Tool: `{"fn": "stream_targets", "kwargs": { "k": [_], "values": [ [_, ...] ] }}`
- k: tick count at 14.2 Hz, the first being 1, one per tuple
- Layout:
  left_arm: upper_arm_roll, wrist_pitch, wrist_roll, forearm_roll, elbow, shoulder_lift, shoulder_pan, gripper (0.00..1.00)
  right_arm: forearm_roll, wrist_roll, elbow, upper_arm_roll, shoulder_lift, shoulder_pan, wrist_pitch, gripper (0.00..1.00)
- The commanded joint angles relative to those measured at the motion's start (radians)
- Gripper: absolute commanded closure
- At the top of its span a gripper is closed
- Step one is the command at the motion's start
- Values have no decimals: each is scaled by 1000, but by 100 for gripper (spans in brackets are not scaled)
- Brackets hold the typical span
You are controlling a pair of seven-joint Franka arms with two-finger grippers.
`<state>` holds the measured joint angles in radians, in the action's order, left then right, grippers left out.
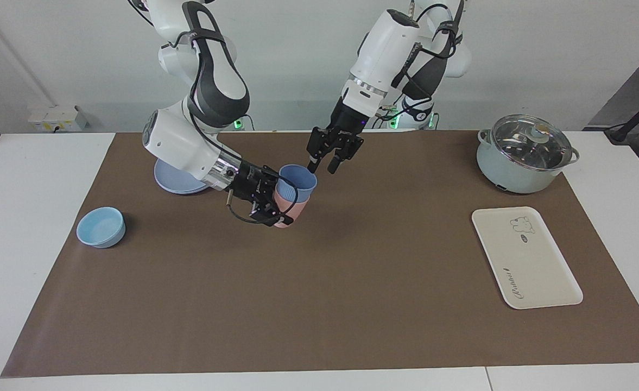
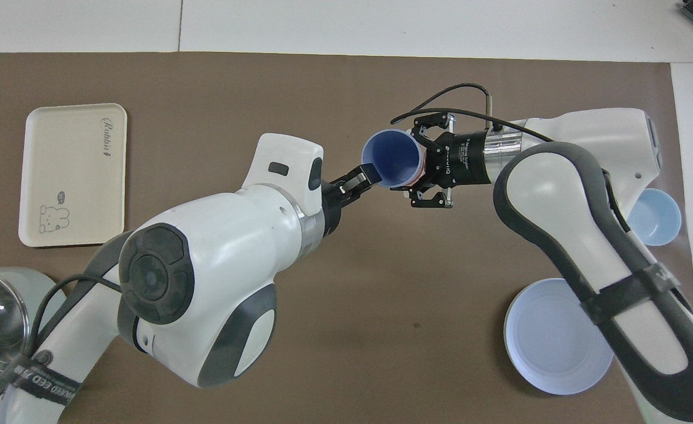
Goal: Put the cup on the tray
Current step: 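Insert the left gripper into the blue cup and grasp it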
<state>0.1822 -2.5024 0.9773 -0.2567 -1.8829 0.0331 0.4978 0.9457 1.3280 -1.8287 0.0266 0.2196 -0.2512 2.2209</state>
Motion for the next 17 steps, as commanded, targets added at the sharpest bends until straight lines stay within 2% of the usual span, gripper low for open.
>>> {"fn": "stream_targets", "kwargs": {
  "k": [1,3,5,6,8,13,17],
  "values": [
    [-16,-36,46,-4,39,31,22,36,-21,40,-20,-1,-22,-25,39,100],
    [-16,-65,61,-3,39,43,25,41,-21,40,-20,-1,-22,-25,40,100],
    [-18,-85,60,-1,42,60,27,54,-21,40,-20,-1,-22,-25,42,100],
    [-18,-85,60,-1,51,68,25,66,-21,40,-20,-1,-22,-25,42,100],
    [-18,-85,61,-1,51,74,22,100,-21,40,-20,-1,-20,-25,49,100],
    [-18,-75,92,-4,67,76,18,100,-22,40,-21,-1,-20,-26,54,100],
    [-29,46,110,-4,123,50,10,100,-25,40,-20,-1,-20,-25,54,100]
  ]
}}
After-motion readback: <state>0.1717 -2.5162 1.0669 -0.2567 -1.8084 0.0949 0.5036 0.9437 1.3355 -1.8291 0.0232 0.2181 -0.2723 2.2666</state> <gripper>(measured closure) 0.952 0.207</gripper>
